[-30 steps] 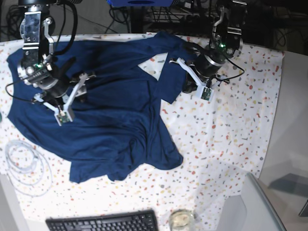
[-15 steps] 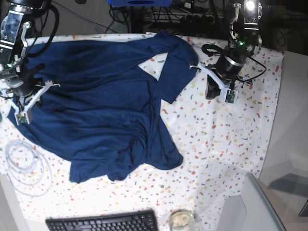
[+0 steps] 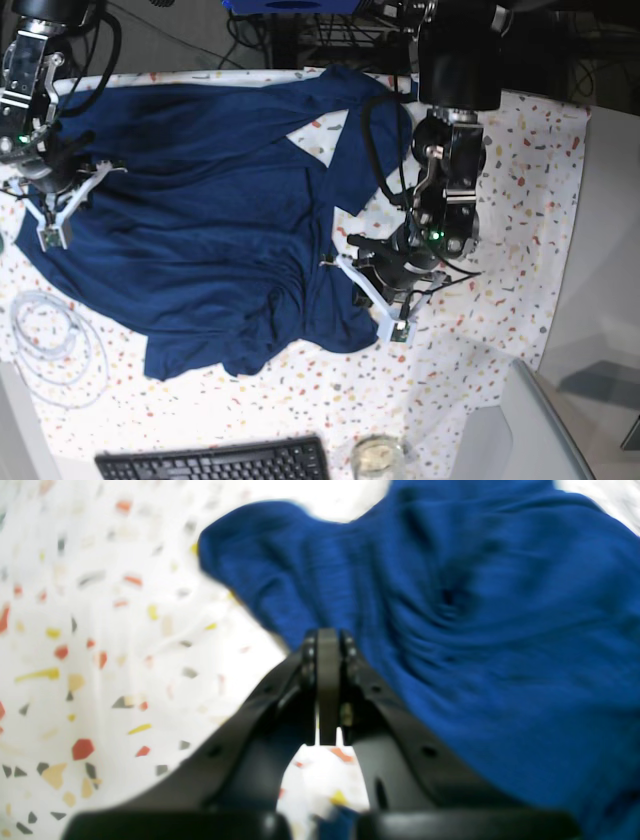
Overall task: Layout the t-shirt on the table in an organized manner, then fold the t-shirt properly
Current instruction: 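Grasp the shirt hem with the left gripper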
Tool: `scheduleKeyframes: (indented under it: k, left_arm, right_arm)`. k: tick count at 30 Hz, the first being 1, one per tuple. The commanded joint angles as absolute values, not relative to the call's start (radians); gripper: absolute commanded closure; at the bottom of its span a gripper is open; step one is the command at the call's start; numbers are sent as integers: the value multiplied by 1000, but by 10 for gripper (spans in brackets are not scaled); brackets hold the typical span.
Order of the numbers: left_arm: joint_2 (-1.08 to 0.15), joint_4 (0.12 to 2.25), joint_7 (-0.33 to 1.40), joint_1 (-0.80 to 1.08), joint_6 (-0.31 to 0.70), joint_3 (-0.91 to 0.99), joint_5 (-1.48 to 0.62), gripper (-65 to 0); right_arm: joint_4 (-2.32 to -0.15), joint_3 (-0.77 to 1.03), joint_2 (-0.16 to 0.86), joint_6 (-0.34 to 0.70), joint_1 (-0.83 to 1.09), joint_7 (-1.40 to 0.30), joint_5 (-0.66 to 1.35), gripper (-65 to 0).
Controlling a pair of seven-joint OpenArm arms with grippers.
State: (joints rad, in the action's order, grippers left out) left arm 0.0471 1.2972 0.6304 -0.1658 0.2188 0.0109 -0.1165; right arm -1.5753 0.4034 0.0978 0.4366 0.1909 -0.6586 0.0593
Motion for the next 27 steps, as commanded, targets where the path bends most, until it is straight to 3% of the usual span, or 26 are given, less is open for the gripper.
scheduleKeyframes:
  k: [1,7,10,13,19,27]
  left_arm:
    - [56,1274,608,-232,197,1,-128,0]
    - [90,1073,607,-394,159,-54,-134,-12]
    - [99,1043,610,-426,157,-65,-127,-163]
    - [105,1001,645,-455,154,-65,-125,-247]
    - [113,966,739,-487,-10,-67,-125,-252]
    - [113,963,837,-481,-22,-203,-134,-252]
  right_arm:
    - [-1590,407,111,438,180,-642,68,-2]
    - [-1590,406,113,440,180,-642,68,-2]
    - [-1590,410,113,440,180,-642,68,-2]
    - [-1590,412,127,440,180,-642,68,-2]
    - [-1564,412,133,440,174,-642,68,-2]
    - [-1529,412,133,440,166,-642,68,-2]
